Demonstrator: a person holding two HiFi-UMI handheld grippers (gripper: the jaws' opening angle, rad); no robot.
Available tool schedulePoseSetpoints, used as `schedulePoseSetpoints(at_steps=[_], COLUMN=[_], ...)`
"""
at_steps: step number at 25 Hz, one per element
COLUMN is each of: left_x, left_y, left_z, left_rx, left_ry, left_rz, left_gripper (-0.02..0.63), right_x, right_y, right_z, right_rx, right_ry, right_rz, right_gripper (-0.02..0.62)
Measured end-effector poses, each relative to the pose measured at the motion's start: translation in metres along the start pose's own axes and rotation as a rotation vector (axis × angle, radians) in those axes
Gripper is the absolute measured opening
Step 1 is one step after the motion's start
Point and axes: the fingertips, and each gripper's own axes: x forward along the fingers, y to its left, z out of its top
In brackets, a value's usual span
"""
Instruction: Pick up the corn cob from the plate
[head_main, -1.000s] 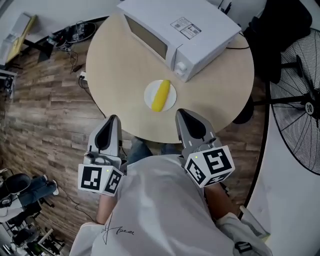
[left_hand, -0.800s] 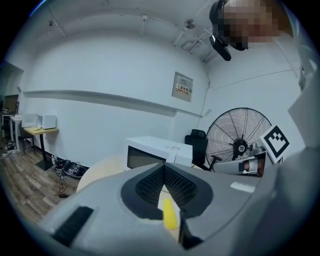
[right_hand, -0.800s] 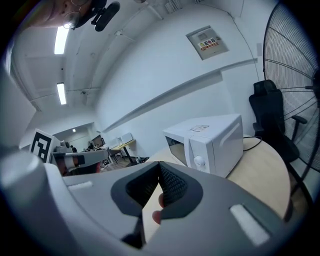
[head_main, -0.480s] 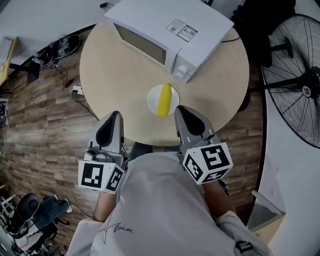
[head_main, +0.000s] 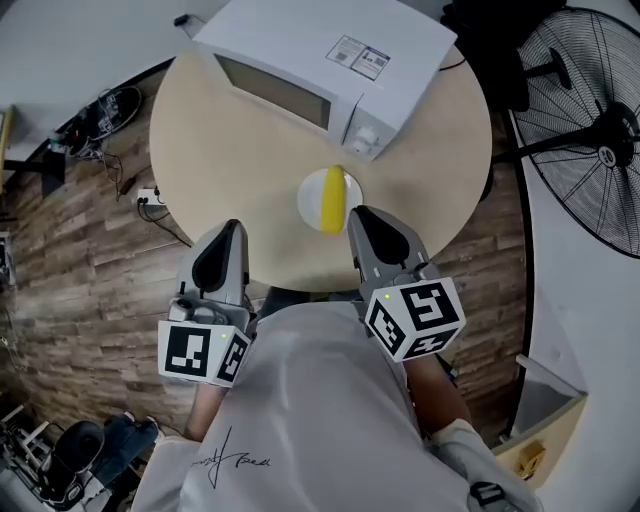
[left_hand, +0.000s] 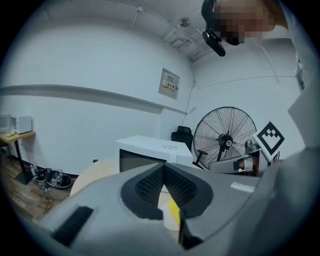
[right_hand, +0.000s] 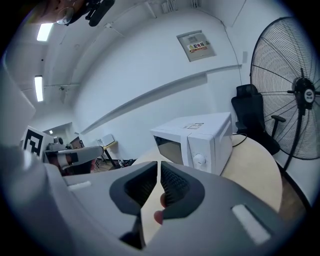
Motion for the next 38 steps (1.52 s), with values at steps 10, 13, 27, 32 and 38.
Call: schedulePoseSetpoints(at_steps=[10,13,27,32,38], left_x=[0.009,0.011,0.003,0.001,0.001], left_y=[0.008,0.006,0.003,0.006,0.012], left_z=[-0.013,-0.019,-0.031,-0.03,-0.033], left_rx=[-0.013,-0.012,0.018,0.018,0.01], left_ry=[0.052,0.062,0.083,0.086,0.093], left_rz=[-0.119,-0.15,-0.21,-0.221,-0.222], left_gripper=[-0.007,-0.007,-0.008,-0.008,-0.008], right_x=[0.011,0.014,0.023,0.029,0.043], right_y=[-0.001,-0.005,-0.017,-0.022,-0.031], right_z=[-0.016,-0.023,-0.048,-0.059,-0.07], right_rx=[0.019,0.027,0.085,0.095,0.089], right_ry=[0.018,0.023,0.041,0.073,0.121], right_rz=[-0.108,-0.135,-0.232,-0.264,-0.284], right_gripper=[0.038,0.04,0.061,0.067,0.072])
